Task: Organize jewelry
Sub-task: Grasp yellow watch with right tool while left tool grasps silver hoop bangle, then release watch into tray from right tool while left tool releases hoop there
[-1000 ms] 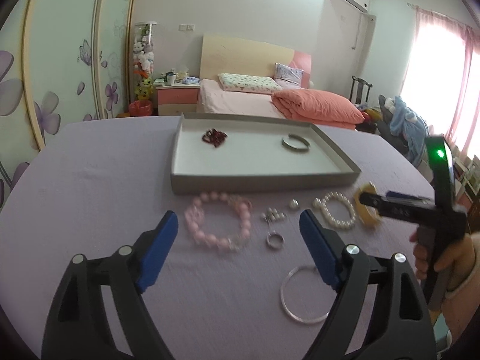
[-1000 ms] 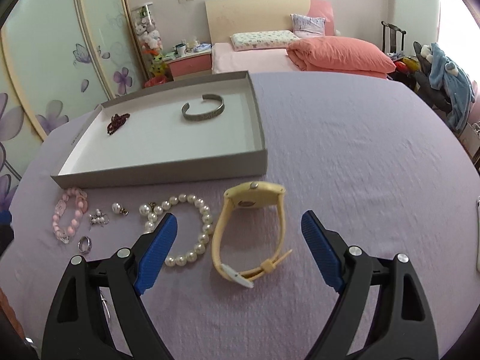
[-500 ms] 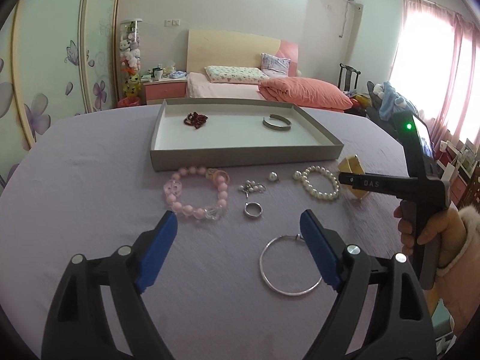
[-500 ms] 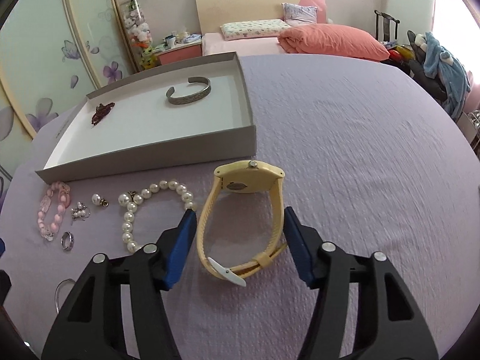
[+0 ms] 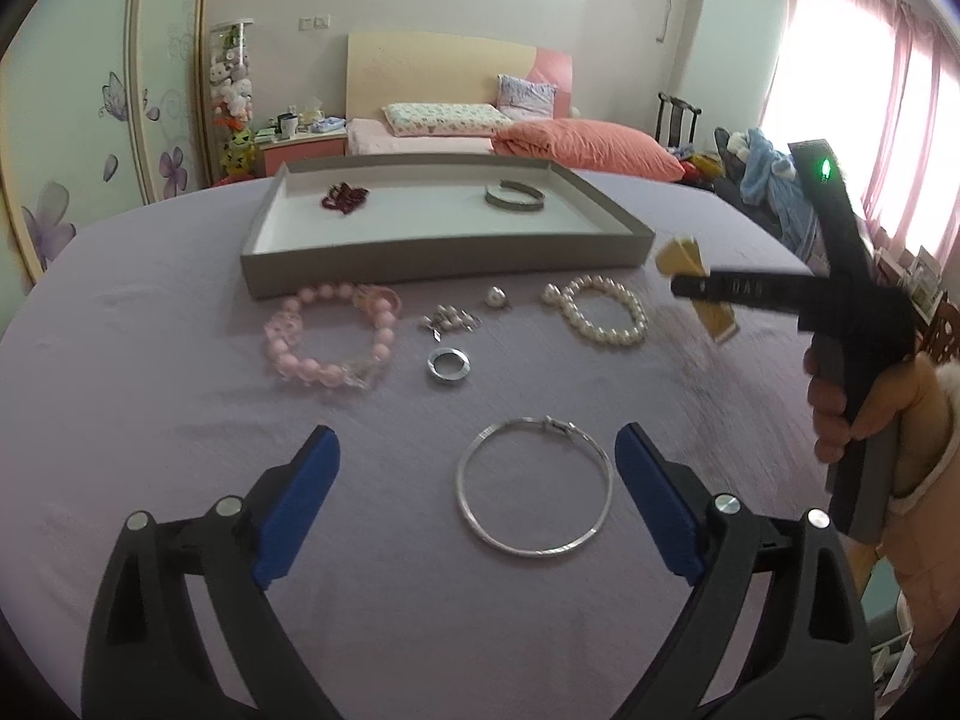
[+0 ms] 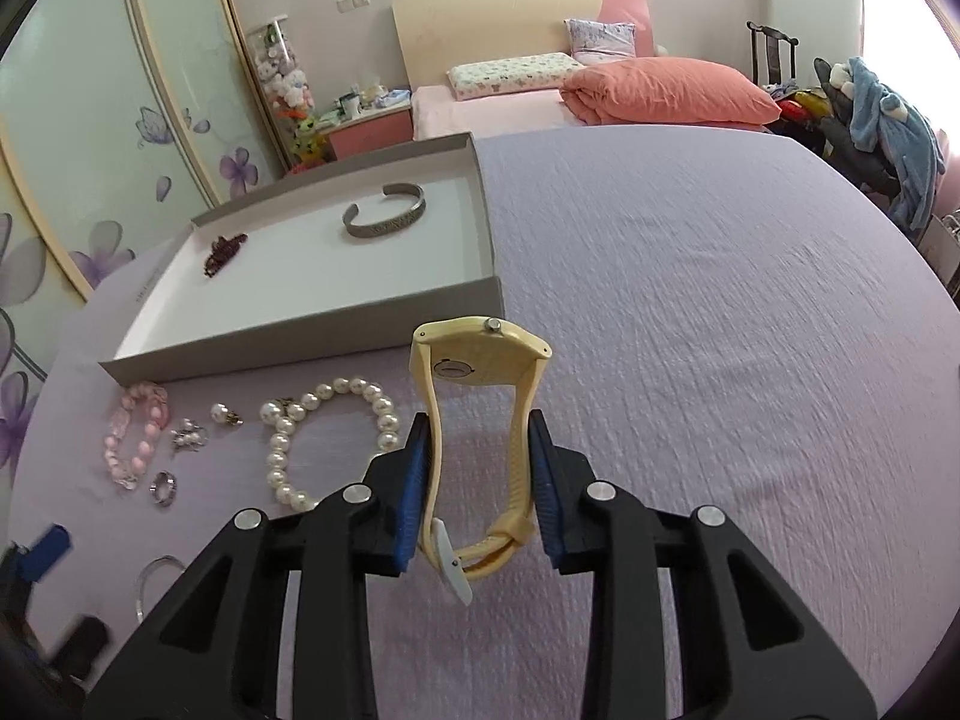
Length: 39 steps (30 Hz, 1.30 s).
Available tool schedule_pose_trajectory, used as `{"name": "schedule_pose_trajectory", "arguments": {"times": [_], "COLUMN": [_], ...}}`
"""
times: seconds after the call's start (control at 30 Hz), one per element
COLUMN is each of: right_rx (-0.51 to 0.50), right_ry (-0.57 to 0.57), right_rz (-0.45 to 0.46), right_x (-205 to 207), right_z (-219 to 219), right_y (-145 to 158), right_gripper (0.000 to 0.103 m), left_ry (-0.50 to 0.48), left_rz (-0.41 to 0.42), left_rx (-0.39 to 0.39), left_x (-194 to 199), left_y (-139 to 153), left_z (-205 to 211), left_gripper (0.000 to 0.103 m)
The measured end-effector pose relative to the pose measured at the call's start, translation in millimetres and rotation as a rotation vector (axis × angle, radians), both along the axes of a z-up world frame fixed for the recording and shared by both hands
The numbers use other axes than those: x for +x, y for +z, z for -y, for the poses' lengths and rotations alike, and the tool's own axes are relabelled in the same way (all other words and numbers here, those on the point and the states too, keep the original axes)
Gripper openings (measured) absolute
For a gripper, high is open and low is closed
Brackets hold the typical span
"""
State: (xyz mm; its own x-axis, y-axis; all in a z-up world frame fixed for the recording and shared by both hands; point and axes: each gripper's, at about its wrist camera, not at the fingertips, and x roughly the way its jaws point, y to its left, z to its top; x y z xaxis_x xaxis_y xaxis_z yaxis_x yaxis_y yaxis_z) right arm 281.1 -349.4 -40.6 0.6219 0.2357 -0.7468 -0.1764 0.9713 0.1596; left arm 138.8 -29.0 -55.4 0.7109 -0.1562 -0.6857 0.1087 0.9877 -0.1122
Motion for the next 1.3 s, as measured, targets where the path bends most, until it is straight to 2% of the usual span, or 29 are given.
{"name": "schedule_pose_trajectory", "arguments": {"times": [0.37,0.43,0.9,1.03,1.1,1.3], "right_rx": [0.052,0.057,0.077,0.077,0.078,0.078], "right_ry": [0.039,0.043,0.066,0.067,0.067,0.084], "right_rz": [0.028,0.030,0.031,0.031,0.031,0.034], "right_x": [-10,-11,-14,-14,-14,-16], "right_z": [0,0,-1,-2,-2,-6], "right_y": [20,22,26,27,27,28], "right_gripper": [0.033,0.033,0.033,0.033,0.033,0.033], "left_ry": [0.029,0.037,0.046,0.031,0.024,0.023], "left_rz": [-0.129,-0.132,-0.156,-0.146,-0.134,-0.122], "left_rx": [0.112,0.132,0.138,0.139,0.142,0.138], "left_x": [19,21,28,26,24,21], "left_y": [-30,-31,-32,-31,-29,-29], "left_z": [31,34,45,46,48,44], "left_gripper": [0.092,0.092,0.093,0.083,0.072,0.071]}}
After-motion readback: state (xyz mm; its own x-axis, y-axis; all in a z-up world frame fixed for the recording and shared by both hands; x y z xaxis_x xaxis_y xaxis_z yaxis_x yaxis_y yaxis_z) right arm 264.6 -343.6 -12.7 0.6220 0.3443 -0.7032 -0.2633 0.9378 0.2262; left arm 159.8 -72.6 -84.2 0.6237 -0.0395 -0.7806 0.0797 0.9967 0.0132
